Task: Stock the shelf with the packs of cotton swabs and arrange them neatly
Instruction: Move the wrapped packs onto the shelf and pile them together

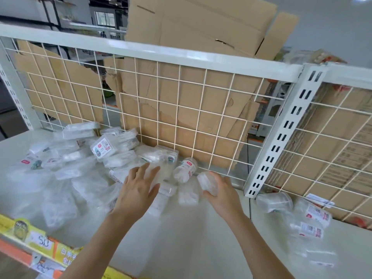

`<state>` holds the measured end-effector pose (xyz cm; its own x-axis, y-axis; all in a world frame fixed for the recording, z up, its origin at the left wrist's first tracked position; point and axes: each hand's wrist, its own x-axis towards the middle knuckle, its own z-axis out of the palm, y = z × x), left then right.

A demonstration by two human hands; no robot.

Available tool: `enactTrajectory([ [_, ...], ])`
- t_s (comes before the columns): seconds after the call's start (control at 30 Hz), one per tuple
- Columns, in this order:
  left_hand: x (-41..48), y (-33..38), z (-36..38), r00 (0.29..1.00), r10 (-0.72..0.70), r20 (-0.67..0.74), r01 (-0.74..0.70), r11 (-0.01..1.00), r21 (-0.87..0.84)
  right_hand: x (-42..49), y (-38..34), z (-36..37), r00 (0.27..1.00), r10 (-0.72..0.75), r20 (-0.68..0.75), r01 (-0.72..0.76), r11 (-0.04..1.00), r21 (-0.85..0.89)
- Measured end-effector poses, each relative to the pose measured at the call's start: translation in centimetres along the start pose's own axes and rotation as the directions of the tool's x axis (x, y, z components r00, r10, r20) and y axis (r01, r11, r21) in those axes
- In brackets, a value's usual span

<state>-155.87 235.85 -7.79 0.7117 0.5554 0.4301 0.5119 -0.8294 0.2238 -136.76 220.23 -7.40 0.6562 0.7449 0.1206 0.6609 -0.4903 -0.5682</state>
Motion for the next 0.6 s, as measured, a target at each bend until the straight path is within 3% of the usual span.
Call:
enactTrajectory([
  [0.33, -3.8, 3.0, -2.9, 0.99, 0.035, -0.133, -0.059, 0.982, -0.181, -8.8, 6.4, -8.4, 0.928, -0.113, -0.354, 0.125, 0.992, 0.011],
  [0.6, -6.5, 10.3, -2.4, 0.991, 0.108, -0.08, -0.126, 0.955, -0.267, -17.6, 12.9, -13.6, 0.878, 0.013, -0.479, -0.018, 1.0, -0.006],
])
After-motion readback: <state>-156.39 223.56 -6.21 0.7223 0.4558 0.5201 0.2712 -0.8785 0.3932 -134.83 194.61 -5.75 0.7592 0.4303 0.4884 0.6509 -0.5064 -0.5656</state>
